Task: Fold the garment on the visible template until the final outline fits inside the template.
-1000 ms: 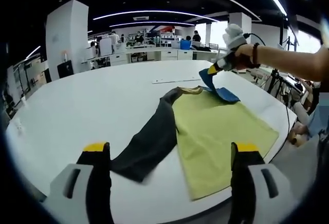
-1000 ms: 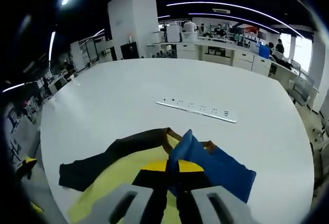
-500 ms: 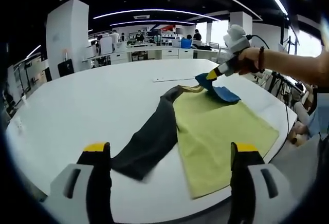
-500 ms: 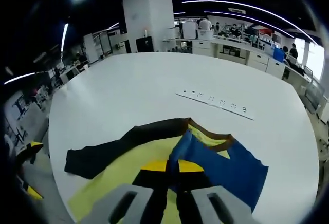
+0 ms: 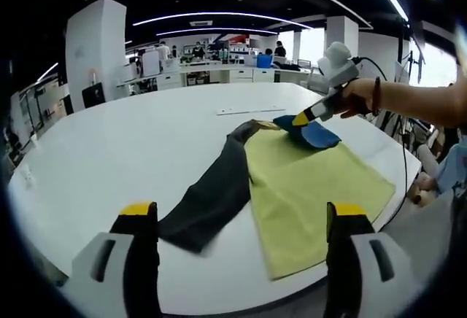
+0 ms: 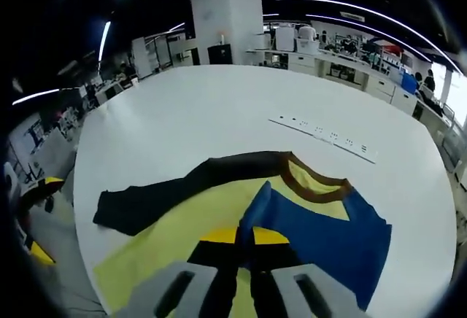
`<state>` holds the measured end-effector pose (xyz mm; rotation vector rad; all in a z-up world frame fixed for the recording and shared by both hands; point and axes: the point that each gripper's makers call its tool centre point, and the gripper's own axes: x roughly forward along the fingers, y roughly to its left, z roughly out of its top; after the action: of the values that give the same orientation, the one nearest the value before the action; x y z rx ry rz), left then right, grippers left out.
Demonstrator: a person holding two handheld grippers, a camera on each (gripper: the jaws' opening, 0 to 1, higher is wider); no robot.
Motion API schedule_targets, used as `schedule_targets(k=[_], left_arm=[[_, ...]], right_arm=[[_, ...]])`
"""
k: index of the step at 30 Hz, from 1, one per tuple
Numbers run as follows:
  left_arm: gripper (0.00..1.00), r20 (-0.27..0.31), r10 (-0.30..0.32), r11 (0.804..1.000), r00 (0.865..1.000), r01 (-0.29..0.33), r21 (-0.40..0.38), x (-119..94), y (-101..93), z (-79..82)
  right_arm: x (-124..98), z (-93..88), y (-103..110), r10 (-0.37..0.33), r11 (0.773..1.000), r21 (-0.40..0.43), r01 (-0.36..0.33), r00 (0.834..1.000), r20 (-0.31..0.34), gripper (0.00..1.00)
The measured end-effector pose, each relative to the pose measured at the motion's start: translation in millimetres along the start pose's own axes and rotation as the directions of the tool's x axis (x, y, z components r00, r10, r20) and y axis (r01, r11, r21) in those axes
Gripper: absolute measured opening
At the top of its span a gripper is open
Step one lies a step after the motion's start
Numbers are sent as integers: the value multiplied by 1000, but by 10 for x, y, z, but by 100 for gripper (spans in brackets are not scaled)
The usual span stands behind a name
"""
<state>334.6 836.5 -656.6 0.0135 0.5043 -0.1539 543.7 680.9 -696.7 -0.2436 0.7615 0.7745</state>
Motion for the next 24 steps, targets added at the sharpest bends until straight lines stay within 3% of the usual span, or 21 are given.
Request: schedule_targets(k=[10,15,24], left_arm=[[93,-6,7,1000,1000,-7,-5,-30,23,-25],[93,-8,3,1000,1000,-3,-5,-18,18,-30],[93,5,-8,1000,1000,8,-6,-34,-22,1]], right_arm=[[83,-144,133,14,998,-67,-16,1000,-25,0],[138,-192,143,-1,987,-158,-3,1000,-29,0],[340,-429,232,7,978,-210,-19,998,-57,2]])
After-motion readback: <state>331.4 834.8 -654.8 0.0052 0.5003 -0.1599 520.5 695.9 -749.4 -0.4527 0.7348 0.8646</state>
